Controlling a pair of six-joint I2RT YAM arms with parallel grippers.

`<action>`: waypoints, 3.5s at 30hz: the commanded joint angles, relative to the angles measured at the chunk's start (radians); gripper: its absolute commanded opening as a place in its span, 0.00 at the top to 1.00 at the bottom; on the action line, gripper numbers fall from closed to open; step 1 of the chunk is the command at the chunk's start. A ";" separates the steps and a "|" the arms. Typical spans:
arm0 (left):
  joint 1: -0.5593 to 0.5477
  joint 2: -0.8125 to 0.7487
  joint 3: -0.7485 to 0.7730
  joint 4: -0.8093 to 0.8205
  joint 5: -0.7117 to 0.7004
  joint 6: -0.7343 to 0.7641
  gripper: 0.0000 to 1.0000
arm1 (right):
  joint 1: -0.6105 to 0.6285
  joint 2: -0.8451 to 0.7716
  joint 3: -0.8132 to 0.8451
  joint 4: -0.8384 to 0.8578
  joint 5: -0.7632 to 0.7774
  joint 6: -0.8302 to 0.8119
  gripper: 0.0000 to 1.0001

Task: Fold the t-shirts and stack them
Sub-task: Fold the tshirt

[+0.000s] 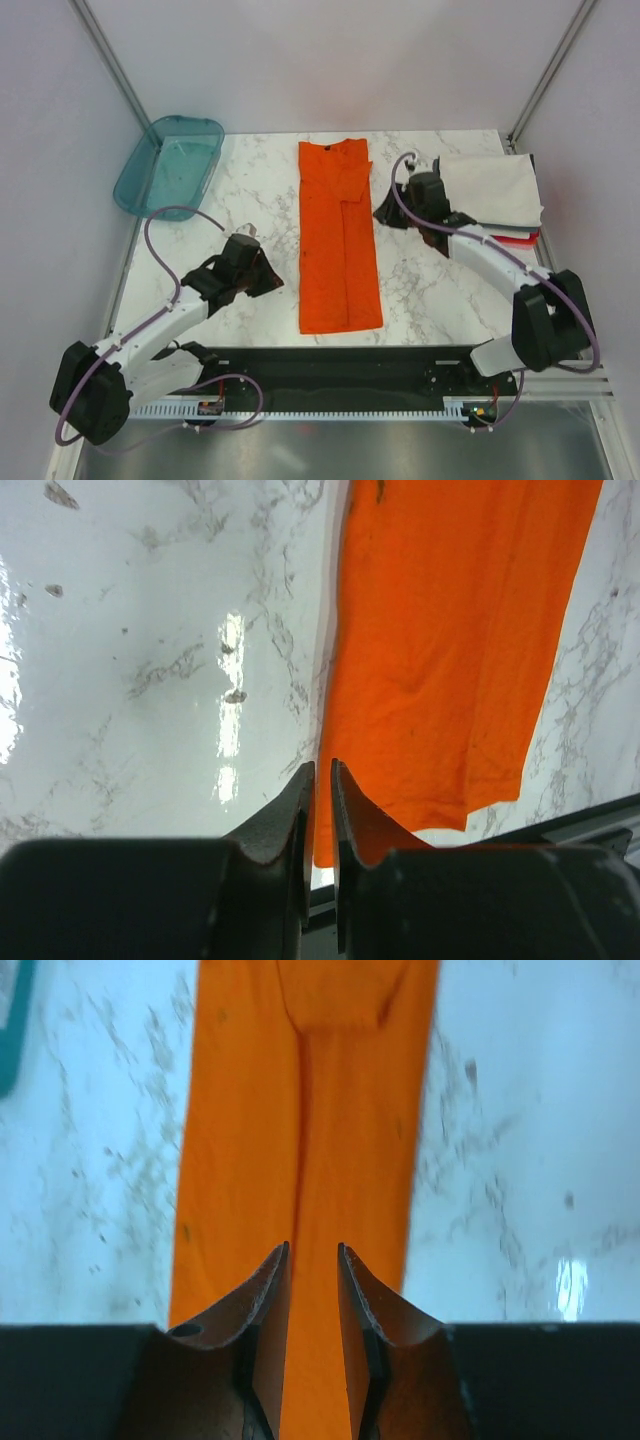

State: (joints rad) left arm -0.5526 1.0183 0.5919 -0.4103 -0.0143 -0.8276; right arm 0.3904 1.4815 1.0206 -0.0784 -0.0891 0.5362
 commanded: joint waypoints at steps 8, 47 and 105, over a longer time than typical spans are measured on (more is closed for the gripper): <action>-0.147 -0.046 -0.093 0.080 0.059 -0.056 0.79 | 0.110 -0.343 -0.410 -0.241 0.005 0.102 0.63; -0.237 0.097 -0.256 0.341 0.194 -0.174 0.77 | 0.215 -0.356 -0.654 -0.096 -0.259 0.196 0.90; 0.293 0.904 0.793 0.185 0.378 0.064 0.98 | -0.122 0.480 0.420 -0.202 -0.129 0.057 1.00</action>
State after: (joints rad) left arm -0.2722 1.8957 1.3270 -0.2317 0.3271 -0.8047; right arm 0.2790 1.9408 1.3865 -0.2893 -0.2131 0.6006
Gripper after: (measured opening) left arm 0.032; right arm 0.009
